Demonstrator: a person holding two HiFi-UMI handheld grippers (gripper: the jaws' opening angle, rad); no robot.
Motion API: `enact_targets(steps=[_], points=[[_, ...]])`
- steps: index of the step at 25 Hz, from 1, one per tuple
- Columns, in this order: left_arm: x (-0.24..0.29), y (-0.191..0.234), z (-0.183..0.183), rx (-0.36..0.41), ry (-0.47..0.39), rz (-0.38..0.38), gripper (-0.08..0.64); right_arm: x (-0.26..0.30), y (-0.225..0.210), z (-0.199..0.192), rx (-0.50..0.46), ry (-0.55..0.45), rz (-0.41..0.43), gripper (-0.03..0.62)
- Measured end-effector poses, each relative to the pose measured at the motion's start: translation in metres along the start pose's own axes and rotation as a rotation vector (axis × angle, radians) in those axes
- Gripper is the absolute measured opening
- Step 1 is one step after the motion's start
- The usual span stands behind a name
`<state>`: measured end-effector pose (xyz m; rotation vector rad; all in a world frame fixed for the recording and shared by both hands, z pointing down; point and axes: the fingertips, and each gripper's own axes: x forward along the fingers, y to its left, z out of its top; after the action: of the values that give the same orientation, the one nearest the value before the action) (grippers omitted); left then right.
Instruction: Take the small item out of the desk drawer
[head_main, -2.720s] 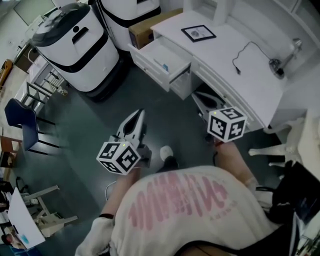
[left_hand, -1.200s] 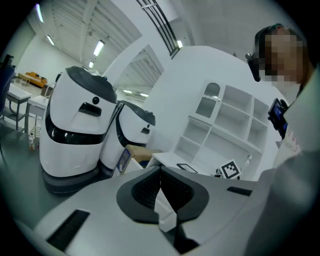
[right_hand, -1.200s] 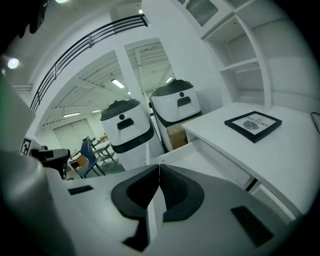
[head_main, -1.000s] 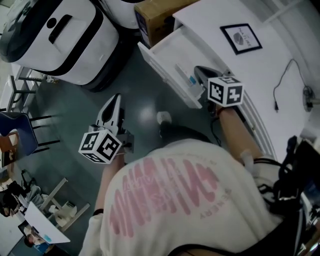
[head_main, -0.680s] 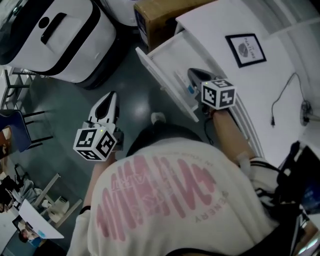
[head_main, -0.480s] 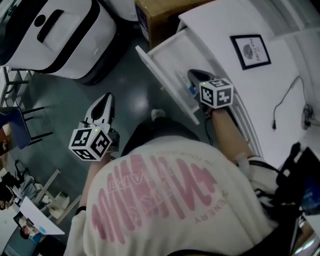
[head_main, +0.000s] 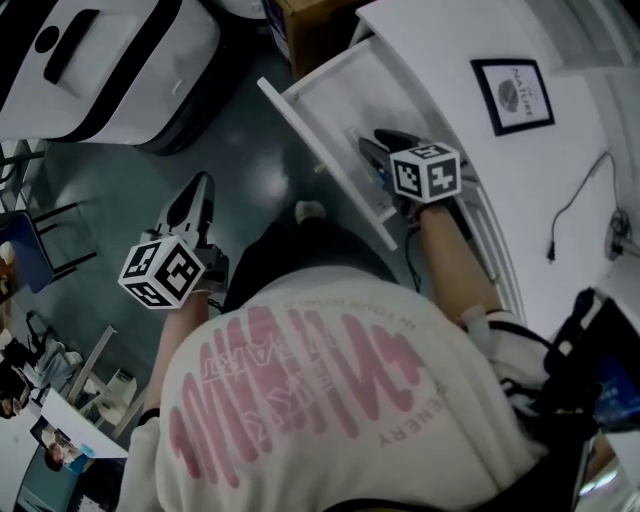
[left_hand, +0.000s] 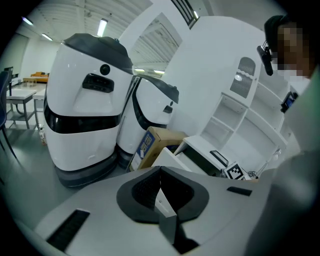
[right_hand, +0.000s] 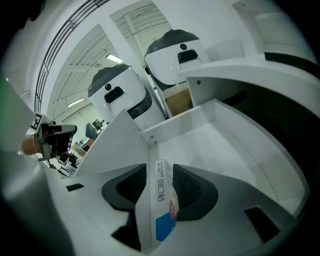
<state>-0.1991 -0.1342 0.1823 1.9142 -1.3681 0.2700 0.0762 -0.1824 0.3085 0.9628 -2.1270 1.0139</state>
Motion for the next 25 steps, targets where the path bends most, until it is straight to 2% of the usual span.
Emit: enact_targets(steps=[4,13,16,25], points=[[0.006,0.0,-0.006,-0.011,0.016,-0.002,0.029,0.015,0.0,-0.01,0.022,0.05,0.025,0.207],[0.016,0.004,-0.021,-0.04,0.046,-0.004,0.029,0.03,-0.005,-0.023,-0.008,0.136,0.005,0.206],[0.02,0.004,-0.021,-0.042,0.048,-0.012,0.029,0.033,-0.008,-0.029,-0.002,0.167,0.004,0.187],[0.027,0.004,-0.018,-0.065,0.034,-0.012,0.029,0.033,-0.007,-0.029,0.016,0.169,0.011,0.138]])
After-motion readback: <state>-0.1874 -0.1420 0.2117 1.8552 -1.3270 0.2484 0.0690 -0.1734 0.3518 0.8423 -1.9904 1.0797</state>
